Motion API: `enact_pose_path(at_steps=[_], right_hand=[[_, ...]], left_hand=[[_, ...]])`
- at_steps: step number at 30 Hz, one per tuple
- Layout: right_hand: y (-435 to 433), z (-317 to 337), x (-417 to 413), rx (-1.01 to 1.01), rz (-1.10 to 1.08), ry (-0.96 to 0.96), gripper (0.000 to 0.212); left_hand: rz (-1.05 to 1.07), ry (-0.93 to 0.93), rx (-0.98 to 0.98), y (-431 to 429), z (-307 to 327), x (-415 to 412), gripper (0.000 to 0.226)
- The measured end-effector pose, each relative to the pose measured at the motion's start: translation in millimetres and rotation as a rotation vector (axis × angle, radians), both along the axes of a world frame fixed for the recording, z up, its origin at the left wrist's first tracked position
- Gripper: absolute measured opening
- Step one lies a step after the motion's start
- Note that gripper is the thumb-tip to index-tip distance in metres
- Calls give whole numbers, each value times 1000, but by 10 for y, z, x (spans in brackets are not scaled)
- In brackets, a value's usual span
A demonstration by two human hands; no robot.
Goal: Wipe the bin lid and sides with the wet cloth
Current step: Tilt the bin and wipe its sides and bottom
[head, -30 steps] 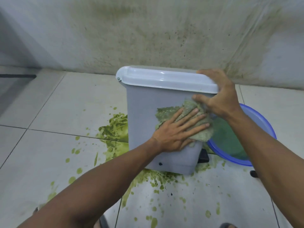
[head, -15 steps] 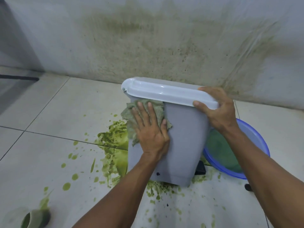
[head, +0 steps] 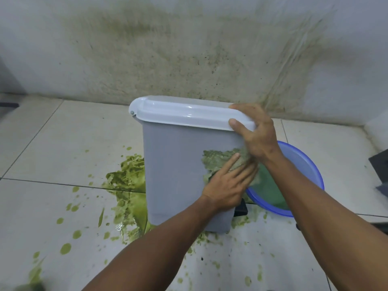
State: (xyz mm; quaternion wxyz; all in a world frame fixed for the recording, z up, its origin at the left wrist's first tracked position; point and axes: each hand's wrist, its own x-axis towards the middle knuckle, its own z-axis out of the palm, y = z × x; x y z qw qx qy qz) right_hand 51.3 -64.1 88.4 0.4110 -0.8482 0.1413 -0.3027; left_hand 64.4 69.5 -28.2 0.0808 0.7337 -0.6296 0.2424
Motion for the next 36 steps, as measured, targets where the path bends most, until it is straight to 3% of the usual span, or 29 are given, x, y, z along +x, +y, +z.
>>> enact_pose_path(at_steps=[5, 9, 13, 16, 20, 24, 29, 33, 36], right_hand=[[31, 20, -11, 89, -5, -23, 27], [44, 2, 11, 87, -26, -14, 30], [32, -10, 36, 63, -43, 0, 32], [23, -11, 46, 63, -38, 1, 32], [23, -12, 33, 64, -22, 0, 31], [39, -8, -23, 43, -11, -21, 30], [67, -8, -36, 30, 7, -45, 31], [100, 1, -58, 28, -3, -56, 29], [107, -1, -67, 9, 17, -60, 28]], left_hand=[[-70, 13, 13, 451, -89, 155, 62], [142, 112, -98, 747, -73, 429, 63], [200, 175, -161, 448, 104, 328, 65], [126, 140, -158, 263, 42, 169, 65], [-126, -29, 78, 480, -264, 56, 76], [-143, -109, 104, 847, -329, 333, 81], [150, 124, -259, 1052, -58, 788, 69], [609, 541, -748, 887, 107, 707, 64], [759, 832, -1077, 683, 394, 672, 56]])
